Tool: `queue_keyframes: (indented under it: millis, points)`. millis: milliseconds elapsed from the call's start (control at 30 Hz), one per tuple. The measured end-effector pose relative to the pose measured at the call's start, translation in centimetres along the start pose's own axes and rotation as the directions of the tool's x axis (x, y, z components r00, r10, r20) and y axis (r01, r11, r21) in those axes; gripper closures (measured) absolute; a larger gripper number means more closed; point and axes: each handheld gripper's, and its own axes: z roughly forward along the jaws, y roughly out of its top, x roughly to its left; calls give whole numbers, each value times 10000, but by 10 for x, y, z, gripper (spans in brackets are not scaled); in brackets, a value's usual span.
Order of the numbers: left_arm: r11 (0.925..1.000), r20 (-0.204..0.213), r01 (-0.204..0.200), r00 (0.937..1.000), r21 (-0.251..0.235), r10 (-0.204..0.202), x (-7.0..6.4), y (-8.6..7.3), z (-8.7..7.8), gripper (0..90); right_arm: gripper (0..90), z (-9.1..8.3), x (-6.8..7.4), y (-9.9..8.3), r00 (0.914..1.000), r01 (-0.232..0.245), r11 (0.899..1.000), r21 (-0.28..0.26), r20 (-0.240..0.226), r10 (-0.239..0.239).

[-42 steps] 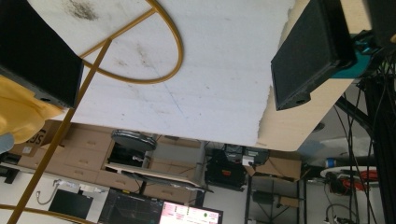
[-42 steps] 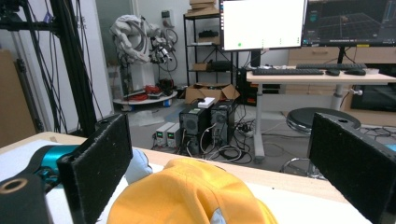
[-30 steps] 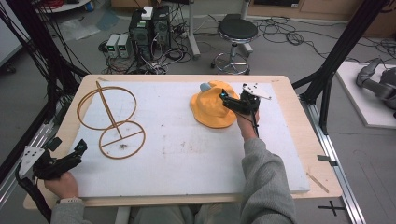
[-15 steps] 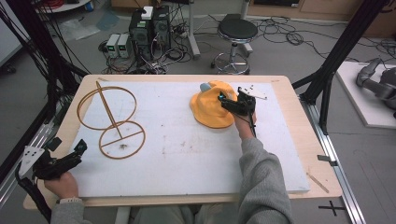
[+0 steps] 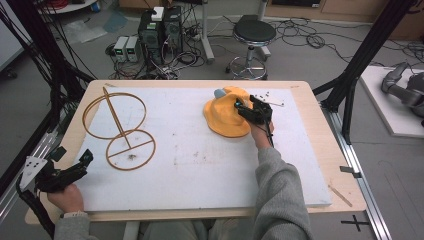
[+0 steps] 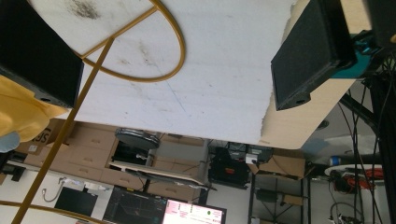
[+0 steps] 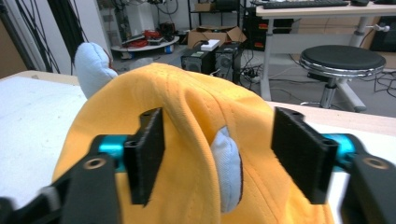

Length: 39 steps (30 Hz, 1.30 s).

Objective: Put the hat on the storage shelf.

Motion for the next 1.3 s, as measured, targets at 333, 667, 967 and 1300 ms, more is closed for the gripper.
queue_keyframes:
  millis: [333,667,967,1300]
  points:
    - [10000,16,-5,10000,-69,5,0,0,-1,27,658,1,1,0,9994,-156,9998,146,-320,161]
    - [10000,-9,-15,10000,-82,15,0,0,-1,27,843,-6,2,7,9994,-53,9998,-192,-330,46]
    - [9999,-6,-9,10000,-100,9,0,0,-1,27,845,-26,4,25,9990,-415,9863,-1597,-216,385]
    - [9999,5,-31,10000,-136,31,-1,1,-2,27,848,-51,7,46,9980,-633,9587,-2771,-249,587]
